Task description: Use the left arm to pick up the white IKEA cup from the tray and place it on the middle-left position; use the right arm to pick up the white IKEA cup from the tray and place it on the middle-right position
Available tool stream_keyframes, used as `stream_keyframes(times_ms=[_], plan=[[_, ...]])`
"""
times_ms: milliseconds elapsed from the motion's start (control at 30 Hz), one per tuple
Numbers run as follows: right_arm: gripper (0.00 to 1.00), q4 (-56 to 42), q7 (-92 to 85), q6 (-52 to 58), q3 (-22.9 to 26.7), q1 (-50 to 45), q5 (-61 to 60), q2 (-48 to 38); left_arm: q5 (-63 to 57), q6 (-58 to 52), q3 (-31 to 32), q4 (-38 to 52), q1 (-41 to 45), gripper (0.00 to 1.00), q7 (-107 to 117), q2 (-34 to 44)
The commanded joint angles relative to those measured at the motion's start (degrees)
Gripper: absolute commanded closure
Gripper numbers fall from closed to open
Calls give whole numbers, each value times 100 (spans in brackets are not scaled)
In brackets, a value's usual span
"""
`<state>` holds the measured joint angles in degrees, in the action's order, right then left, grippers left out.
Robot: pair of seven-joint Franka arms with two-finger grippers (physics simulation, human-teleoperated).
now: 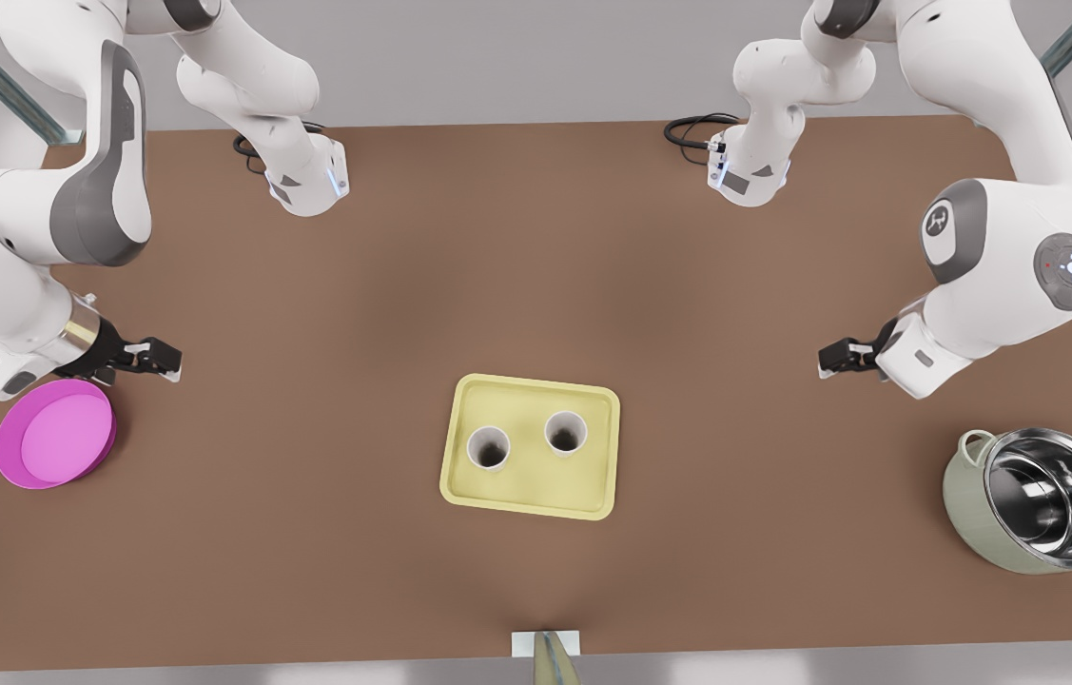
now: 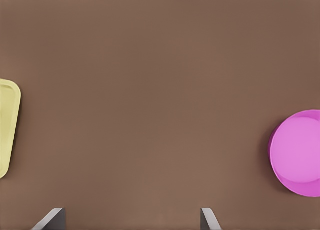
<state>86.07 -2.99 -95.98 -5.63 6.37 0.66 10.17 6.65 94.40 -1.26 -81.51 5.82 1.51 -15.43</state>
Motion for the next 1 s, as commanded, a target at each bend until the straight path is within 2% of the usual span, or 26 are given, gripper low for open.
stream_keyframes(times_ms=[0, 100, 167, 300, 333, 433, 633, 667, 767, 967], plan=[[0, -3, -97, -44, -8, 4, -5, -6, -15, 88, 3, -14, 7, 0, 95, 4], [0, 6, -79, -44, -8, -65, -49, 3, 3, 88, 3, 39, 7, 0, 87, 13], [0, -3, 227, -70, -17, -513, -40, 380, -349, 62, 12, -31, 157, 0, -62, 31], [0, -3, 1177, -957, -96, -1638, -49, 1013, -287, 17, 82, 13, 692, 0, 358, 31], [0, -3, 1536, -1124, -96, -1972, -49, 1127, -313, 61, 82, 13, 939, 0, 385, -135], [0, -3, 2654, -1951, -96, -2597, -49, 1637, -384, 633, 65, 4, 921, 0, 350, -602], [0, -29, 2672, -3181, -272, -2623, -435, 2191, -533, 633, 47, -49, 878, 0, 377, -655], [0, -310, 2681, -3278, -289, -2650, -435, 2393, -481, 624, 47, -49, 763, 0, 306, -655], [0, -934, 2681, -3287, -377, -2685, -435, 2841, -472, 624, 74, -5, 851, 0, 359, -646], [0, -1198, 2777, -3296, -403, -2852, -435, 3167, -445, 633, 74, -14, 842, 0, 341, -655]])
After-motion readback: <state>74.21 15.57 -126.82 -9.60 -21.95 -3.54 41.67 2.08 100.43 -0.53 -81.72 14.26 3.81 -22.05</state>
